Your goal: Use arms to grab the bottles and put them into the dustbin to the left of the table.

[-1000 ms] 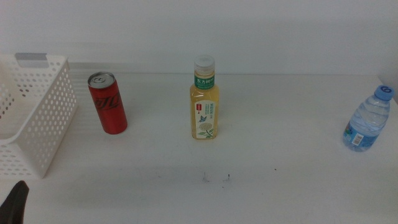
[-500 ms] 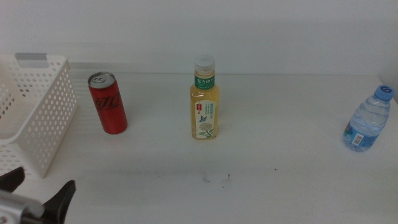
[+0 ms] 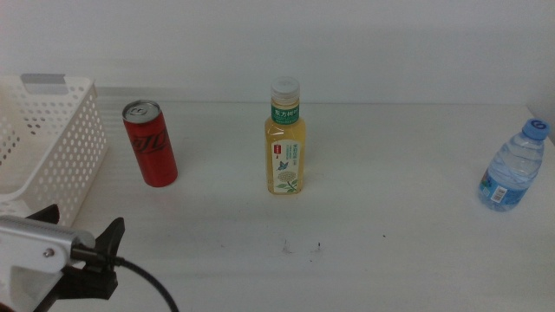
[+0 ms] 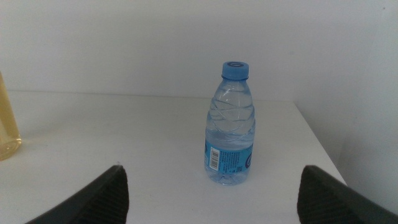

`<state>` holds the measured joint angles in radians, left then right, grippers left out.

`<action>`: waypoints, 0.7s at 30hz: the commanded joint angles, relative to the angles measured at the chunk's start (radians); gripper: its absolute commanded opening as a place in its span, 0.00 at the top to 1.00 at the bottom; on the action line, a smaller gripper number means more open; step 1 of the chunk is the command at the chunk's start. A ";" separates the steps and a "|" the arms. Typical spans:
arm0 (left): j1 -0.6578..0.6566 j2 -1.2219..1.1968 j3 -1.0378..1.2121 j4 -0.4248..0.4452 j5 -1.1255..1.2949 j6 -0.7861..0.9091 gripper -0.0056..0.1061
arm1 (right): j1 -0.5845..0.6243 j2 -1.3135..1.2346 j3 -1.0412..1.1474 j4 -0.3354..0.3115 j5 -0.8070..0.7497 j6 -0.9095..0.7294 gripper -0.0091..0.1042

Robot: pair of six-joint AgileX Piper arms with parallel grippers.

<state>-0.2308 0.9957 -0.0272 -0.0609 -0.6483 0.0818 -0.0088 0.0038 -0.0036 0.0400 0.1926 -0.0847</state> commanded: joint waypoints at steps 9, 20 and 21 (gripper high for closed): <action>0.002 0.064 -0.006 -0.106 -0.074 0.075 0.11 | -0.006 -0.004 0.004 -0.008 -0.012 -0.002 0.22; 0.002 0.064 -0.006 -0.079 -0.106 0.024 0.11 | -0.006 -0.004 0.004 -0.008 -0.012 -0.002 0.22; 0.002 0.064 -0.006 -0.081 -0.113 0.024 0.11 | -0.006 -0.004 0.004 -0.008 -0.012 -0.002 0.22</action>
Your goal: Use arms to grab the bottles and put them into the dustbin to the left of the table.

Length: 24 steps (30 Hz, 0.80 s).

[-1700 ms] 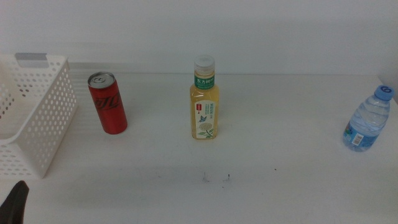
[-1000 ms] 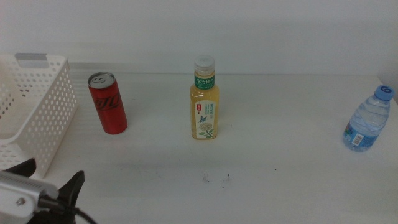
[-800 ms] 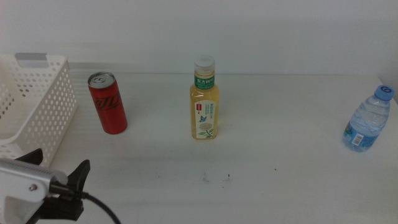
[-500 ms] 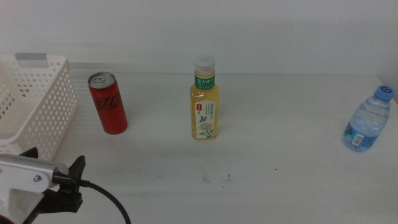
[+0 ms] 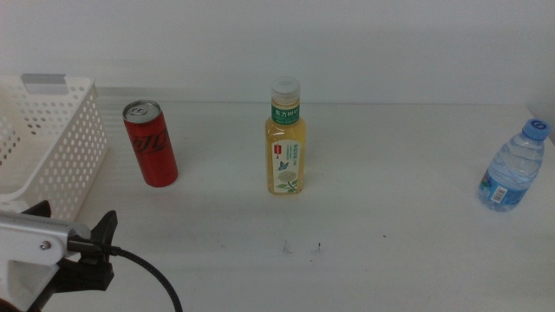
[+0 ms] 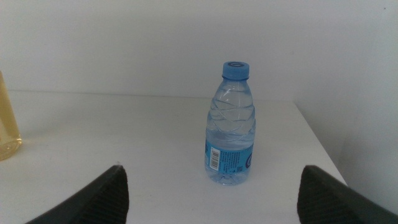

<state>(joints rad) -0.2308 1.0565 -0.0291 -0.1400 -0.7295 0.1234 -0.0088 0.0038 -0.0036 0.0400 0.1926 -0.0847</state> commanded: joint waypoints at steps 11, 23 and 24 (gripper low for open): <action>0.002 0.003 -0.005 0.003 -0.062 -0.017 0.11 | -0.006 -0.004 0.004 -0.008 -0.012 -0.002 0.22; 0.002 0.070 -0.034 -0.074 -0.173 0.030 0.11 | -0.006 -0.004 0.004 -0.008 -0.012 -0.002 0.22; 0.002 0.087 -0.045 -0.067 -0.179 0.025 0.11 | -0.006 -0.004 0.004 -0.008 -0.012 -0.002 0.22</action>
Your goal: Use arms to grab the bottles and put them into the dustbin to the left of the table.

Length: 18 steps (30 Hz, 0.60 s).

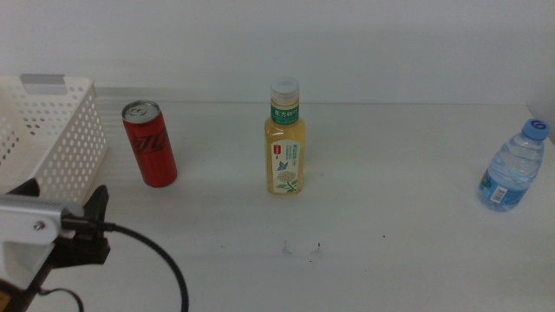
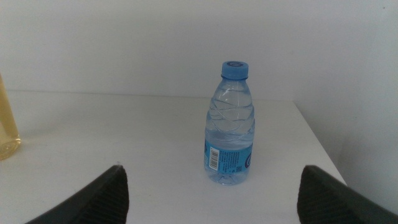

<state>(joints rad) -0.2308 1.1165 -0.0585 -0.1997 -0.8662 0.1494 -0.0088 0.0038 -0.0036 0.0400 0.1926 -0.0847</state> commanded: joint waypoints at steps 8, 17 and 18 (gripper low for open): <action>0.002 0.173 -0.068 0.033 -0.134 -0.036 0.11 | -0.006 -0.004 0.004 -0.008 -0.012 -0.002 0.22; 0.002 0.355 -0.172 0.030 -0.170 -0.076 0.11 | -0.006 -0.004 0.004 -0.008 -0.012 -0.002 0.22; 0.002 0.372 -0.186 0.034 -0.168 -0.076 0.11 | -0.006 -0.004 0.004 -0.008 -0.012 -0.002 0.22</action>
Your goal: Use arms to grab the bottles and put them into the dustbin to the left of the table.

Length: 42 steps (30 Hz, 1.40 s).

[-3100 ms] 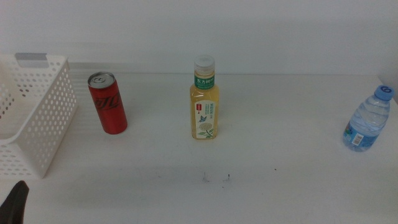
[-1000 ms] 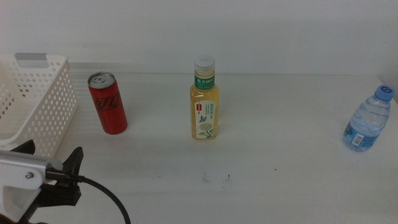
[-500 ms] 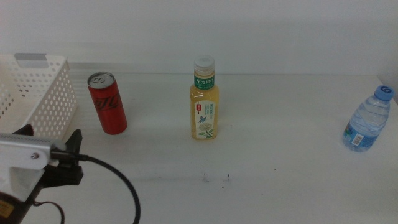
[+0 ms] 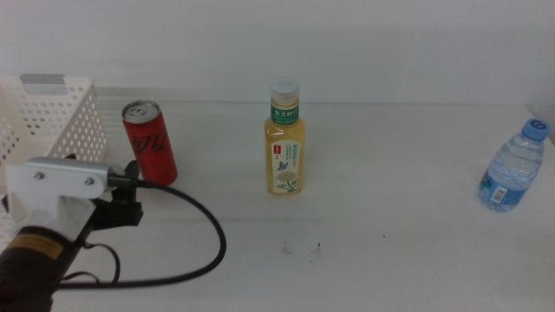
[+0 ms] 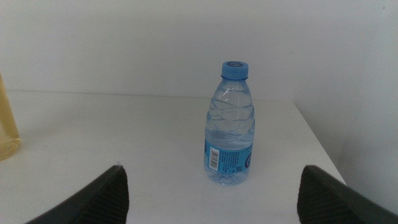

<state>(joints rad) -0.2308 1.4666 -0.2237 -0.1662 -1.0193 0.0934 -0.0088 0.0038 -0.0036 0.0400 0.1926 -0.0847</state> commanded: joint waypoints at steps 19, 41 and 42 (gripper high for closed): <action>0.095 0.281 -0.241 0.166 -0.010 -0.093 0.11 | -0.006 -0.004 0.004 -0.008 -0.012 -0.002 0.22; 0.112 0.540 -0.449 0.209 -0.015 -0.120 0.11 | -0.006 -0.004 0.004 -0.008 -0.012 -0.002 0.22; 0.112 0.547 -0.457 0.209 -0.016 -0.120 0.11 | -0.006 -0.004 0.004 -0.008 -0.012 -0.002 0.22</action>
<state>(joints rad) -0.1201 2.0037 -0.6686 0.0435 -1.0172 -0.0153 -0.0088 0.0038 -0.0036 0.0400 0.1926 -0.0847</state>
